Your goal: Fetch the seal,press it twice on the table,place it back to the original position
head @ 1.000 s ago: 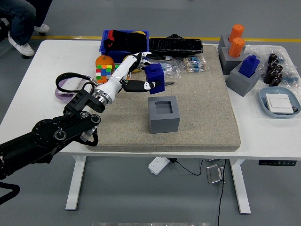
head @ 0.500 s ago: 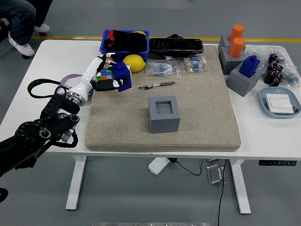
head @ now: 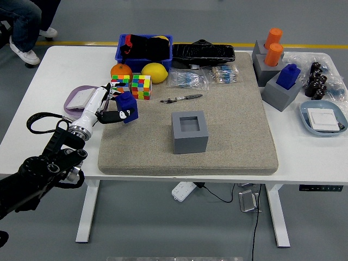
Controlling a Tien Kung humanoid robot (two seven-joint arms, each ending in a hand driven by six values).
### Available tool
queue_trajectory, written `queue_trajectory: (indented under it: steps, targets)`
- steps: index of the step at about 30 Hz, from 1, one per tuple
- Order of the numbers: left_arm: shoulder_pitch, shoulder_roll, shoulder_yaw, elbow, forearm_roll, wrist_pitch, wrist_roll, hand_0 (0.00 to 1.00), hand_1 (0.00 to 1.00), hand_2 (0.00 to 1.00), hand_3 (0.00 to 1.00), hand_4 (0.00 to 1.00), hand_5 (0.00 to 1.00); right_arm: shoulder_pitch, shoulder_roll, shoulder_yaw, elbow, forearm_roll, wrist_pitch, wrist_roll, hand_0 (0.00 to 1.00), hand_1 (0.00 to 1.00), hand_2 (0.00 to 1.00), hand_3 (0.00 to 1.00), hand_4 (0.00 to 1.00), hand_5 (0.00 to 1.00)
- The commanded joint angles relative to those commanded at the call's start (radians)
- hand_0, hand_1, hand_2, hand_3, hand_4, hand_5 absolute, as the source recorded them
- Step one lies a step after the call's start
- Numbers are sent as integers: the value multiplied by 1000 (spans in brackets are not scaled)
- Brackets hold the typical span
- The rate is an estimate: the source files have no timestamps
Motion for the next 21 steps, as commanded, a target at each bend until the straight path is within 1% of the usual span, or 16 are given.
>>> queue_trajectory:
  steps: [7, 12, 16, 21]
  targets:
    - [21, -16, 20, 25, -38, 19, -32, 695, 509, 450, 785, 776, 2, -1, 4, 0, 0, 0, 0, 0, 937, 774, 759, 673, 841, 405]
    - [28, -23, 30, 33, -54, 26, -46, 693, 508, 449, 782, 778, 2, 1, 3, 0, 1, -1, 0, 0, 937, 774, 758, 673, 841, 405]
    - [31, -28, 39, 40, -63, 27, -49, 693, 512, 448, 781, 778, 2, 2, 4, 0, 2, -1, 1, 0, 938, 774, 758, 673, 842, 406]
    - [36, -32, 69, 57, -91, 22, -50, 693, 514, 447, 778, 780, 2, 1, 4, 3, 1, 0, 0, 0, 938, 774, 758, 674, 843, 407]
